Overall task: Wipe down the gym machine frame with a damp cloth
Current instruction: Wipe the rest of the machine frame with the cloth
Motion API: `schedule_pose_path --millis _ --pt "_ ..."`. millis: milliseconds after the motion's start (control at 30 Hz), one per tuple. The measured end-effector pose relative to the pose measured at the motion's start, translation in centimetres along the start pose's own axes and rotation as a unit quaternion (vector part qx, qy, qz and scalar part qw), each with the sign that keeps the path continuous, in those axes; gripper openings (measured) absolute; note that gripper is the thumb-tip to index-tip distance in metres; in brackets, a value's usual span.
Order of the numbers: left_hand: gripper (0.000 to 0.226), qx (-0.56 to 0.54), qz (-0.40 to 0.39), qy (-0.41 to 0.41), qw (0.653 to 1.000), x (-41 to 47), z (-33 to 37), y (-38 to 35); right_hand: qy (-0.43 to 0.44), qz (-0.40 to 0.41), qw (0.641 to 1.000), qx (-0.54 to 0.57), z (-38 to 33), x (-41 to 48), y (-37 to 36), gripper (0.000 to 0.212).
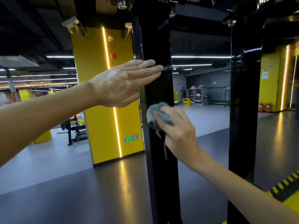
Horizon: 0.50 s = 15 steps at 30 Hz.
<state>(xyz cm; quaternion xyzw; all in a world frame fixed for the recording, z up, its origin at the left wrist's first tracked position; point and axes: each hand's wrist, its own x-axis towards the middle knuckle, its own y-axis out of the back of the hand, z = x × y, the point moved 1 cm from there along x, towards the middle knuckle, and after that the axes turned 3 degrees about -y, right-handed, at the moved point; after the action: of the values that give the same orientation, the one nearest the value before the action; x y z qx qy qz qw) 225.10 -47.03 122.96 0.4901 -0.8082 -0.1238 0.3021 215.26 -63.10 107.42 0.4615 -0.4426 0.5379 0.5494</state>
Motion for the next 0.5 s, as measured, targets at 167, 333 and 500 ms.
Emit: schedule_pose_path --millis 167,333,500 --pt "0.065 -0.004 -0.009 -0.032 0.999 -1.1 2.6 -1.8 0.053 -0.154 0.985 0.05 -0.4 -10.6 1.4 0.028" --pt "0.063 -0.017 -0.017 -0.044 0.999 -2.1 4.7 -2.8 0.076 -0.148 0.985 0.052 0.8 -5.6 1.7 0.029" --pt "0.061 -0.033 -0.02 -0.034 0.999 -2.2 4.7 -3.0 -0.019 -0.046 0.999 0.015 0.3 -1.6 0.9 0.041"
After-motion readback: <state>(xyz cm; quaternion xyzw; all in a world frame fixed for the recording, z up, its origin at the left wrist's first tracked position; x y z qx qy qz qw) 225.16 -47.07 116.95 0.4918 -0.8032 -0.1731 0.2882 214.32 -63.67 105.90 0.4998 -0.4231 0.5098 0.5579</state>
